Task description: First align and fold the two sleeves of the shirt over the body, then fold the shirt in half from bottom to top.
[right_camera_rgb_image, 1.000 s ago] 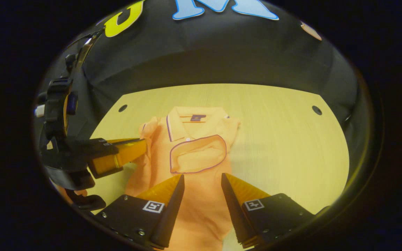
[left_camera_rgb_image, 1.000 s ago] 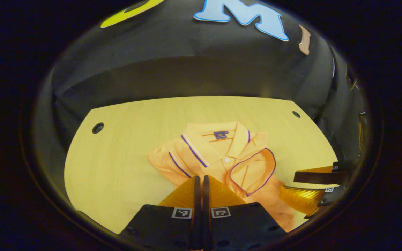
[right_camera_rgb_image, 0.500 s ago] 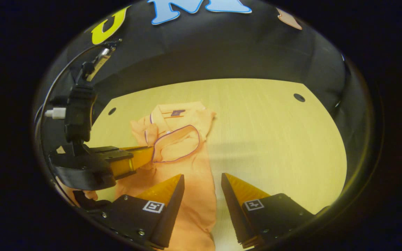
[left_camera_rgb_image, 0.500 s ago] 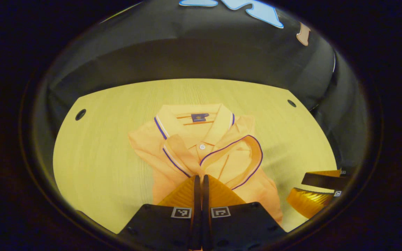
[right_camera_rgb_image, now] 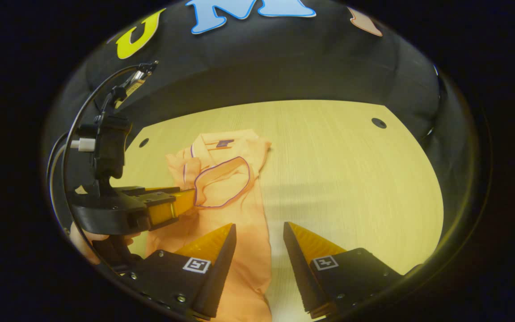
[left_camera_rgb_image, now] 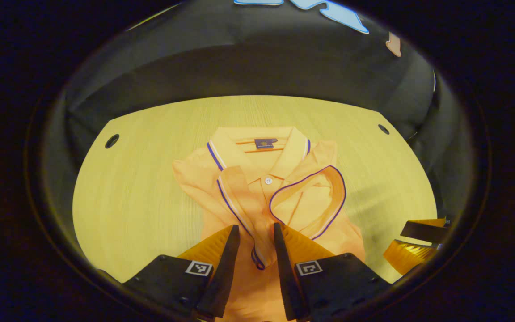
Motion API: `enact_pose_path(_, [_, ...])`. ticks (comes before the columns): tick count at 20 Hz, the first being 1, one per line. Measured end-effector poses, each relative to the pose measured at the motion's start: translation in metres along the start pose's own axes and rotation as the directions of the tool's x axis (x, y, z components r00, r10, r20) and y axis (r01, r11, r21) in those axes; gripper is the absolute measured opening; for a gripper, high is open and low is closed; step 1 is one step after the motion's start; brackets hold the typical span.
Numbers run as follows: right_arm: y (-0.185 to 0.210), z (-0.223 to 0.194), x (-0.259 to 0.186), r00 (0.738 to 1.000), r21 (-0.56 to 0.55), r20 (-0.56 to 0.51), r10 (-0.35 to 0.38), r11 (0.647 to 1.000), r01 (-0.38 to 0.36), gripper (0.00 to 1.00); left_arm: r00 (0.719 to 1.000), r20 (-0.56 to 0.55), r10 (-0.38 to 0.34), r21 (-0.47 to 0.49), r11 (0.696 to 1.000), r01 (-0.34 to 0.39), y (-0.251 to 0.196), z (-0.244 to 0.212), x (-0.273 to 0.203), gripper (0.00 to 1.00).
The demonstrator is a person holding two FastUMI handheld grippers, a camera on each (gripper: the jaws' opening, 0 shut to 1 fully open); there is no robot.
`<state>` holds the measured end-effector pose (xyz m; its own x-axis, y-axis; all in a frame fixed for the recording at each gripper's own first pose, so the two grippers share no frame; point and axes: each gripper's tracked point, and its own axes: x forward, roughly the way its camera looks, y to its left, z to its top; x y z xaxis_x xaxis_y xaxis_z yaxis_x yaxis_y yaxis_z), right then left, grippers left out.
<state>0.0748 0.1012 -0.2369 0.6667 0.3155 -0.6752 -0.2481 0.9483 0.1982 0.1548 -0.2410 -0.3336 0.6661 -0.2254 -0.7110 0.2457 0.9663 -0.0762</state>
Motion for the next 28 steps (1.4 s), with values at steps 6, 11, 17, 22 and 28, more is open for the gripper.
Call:
enact_pose_path(6, [0.006,-0.007,-0.01,1.0,-0.013,0.009,0.012,1.0,-0.012,0.68,0.999,0.026,0.019,-0.006,1.0,-0.019,0.006,0.0,-0.03,0.82])
enact_pose_path(11, [0.012,-0.027,-0.019,1.0,-0.022,-0.014,0.024,0.999,-0.025,0.68,1.0,0.016,0.021,-0.012,1.0,-0.02,0.013,-0.026,-0.066,0.89])
enact_pose_path(17, [0.022,-0.08,-0.039,0.995,-0.029,-0.083,0.05,0.998,-0.053,0.68,0.999,-0.04,0.018,-0.019,1.0,-0.019,0.018,-0.09,-0.1,0.91])
enact_pose_path(22, [0.029,-0.132,-0.055,0.982,-0.018,-0.174,0.069,0.997,-0.073,0.68,0.994,-0.111,0.021,-0.026,0.999,-0.024,0.02,-0.146,-0.129,0.89])
enact_pose_path(28, [0.037,-0.185,-0.069,0.956,-0.017,-0.284,0.079,0.996,-0.087,0.68,0.978,-0.208,0.015,0.002,1.0,-0.015,0.021,-0.208,-0.154,0.95])
